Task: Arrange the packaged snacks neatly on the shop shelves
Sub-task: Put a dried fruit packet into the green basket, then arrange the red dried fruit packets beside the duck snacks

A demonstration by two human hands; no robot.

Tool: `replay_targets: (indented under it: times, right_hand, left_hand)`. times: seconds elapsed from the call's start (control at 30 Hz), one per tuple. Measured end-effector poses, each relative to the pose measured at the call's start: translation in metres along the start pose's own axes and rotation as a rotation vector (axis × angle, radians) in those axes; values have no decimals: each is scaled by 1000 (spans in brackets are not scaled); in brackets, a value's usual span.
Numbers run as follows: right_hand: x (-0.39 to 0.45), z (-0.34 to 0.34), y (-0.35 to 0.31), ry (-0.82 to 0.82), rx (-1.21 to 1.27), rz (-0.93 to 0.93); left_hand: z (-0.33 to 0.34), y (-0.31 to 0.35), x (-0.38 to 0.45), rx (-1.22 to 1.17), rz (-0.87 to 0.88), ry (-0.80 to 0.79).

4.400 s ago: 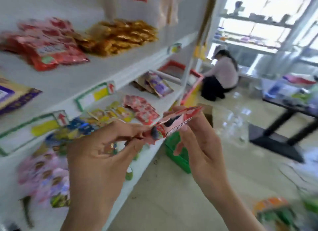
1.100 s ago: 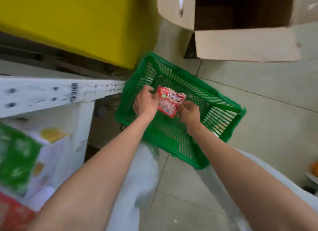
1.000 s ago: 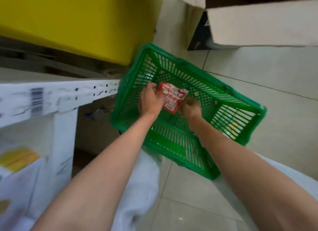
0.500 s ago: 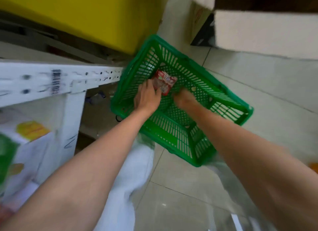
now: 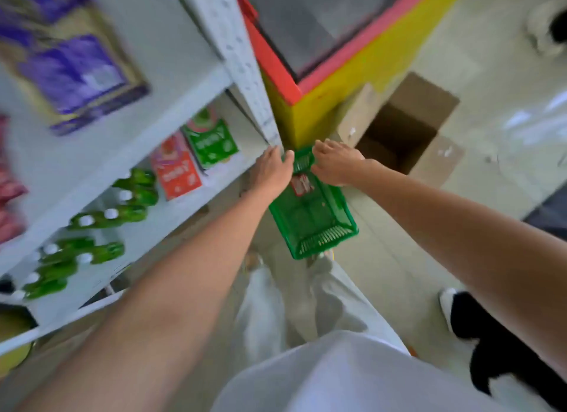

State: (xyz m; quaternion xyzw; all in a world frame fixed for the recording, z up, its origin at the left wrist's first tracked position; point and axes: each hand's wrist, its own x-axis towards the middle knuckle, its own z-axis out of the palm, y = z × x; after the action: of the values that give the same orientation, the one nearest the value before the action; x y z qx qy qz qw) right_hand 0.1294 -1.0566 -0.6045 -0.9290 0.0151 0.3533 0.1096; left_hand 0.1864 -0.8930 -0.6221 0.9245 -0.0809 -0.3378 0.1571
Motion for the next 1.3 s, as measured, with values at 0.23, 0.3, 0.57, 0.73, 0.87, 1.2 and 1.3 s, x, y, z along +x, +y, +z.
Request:
replay_targets:
  times: [0.23, 0.3, 0.57, 0.73, 0.87, 1.2, 1.3]
  right_hand:
    - [-155, -102, -195, 169, -250, -307]
    - [-195, -121, -262, 302, -287, -457]
    - [-288, -142, -506, 752, -317, -800]
    - [-342, -166, -611, 849, -294, -1009]
    - [-350, -208, -691, 854, -168, -1162]
    - [-280, -274, -823, 721, -83, -1029]
    - [-259, -282, -849, 860, -114, -985]
  left_hand:
    - [-146, -64, -231, -50, 191, 546]
    - [-169, -116, -296, -84, 106, 650]
    - [-248, -299, -489, 68, -225, 1011]
    - [-296, -372, -566, 61, -222, 1244]
    - [-360, -411, -600, 123, -265, 1260]
    - [-514, -476, -573, 175, -384, 1264]
    - [-569, -502, -556, 225, -456, 1363]
